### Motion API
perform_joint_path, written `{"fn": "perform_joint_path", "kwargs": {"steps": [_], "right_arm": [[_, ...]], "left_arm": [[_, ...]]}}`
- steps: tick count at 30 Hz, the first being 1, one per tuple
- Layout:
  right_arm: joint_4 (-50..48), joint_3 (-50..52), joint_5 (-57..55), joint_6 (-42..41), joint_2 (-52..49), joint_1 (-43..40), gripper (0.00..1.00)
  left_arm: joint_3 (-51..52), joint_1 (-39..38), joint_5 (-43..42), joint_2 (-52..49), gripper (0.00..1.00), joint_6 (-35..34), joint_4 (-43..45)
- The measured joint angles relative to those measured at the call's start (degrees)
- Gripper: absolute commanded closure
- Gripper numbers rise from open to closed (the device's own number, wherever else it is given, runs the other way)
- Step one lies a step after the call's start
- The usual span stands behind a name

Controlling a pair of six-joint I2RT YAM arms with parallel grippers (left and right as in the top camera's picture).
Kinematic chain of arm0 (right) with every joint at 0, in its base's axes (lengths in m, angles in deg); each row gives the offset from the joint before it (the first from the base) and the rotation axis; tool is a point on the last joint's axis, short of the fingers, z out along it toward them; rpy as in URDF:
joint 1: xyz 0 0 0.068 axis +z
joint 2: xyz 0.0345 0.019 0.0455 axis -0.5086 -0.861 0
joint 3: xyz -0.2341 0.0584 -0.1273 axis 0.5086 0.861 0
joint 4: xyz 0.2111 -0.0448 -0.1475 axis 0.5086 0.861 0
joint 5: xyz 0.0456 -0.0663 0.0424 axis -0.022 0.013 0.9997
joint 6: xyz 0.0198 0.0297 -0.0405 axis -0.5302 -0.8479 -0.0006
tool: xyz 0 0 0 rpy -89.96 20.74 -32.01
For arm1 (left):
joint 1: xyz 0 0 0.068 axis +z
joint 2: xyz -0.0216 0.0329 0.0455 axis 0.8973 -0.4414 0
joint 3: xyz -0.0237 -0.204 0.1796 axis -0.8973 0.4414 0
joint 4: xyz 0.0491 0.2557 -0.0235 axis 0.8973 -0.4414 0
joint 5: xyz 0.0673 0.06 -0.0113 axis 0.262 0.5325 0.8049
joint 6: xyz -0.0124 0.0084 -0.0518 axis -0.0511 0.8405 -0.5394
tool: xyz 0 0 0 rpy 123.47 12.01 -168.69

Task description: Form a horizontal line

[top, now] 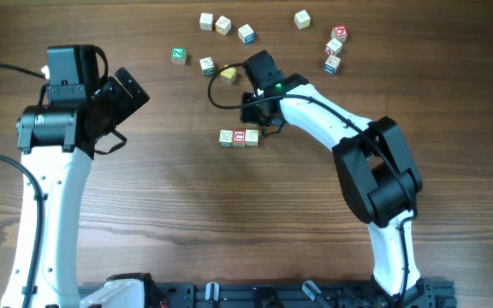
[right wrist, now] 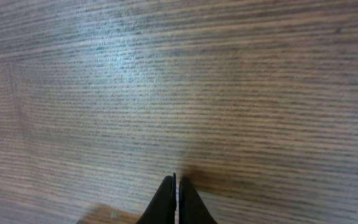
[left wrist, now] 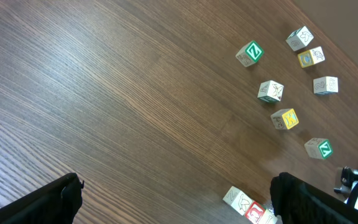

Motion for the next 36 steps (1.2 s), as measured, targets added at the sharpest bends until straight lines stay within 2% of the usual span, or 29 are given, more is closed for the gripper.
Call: {"fn": "perform_joint_path", "kwargs": {"steps": [14, 36], "right_arm": [[0.70, 0.00, 7.28, 0.42, 0.00, 0.00, 0.96], [3.37, 0.00, 8.17, 0.39, 0.00, 0.00, 0.95]], "left_arm": [[0.00, 0.00, 0.00, 0.00, 0.00, 0.00, 0.00], [0.00, 0.00, 0.00, 0.00, 0.00, 0.00, 0.00]]}}
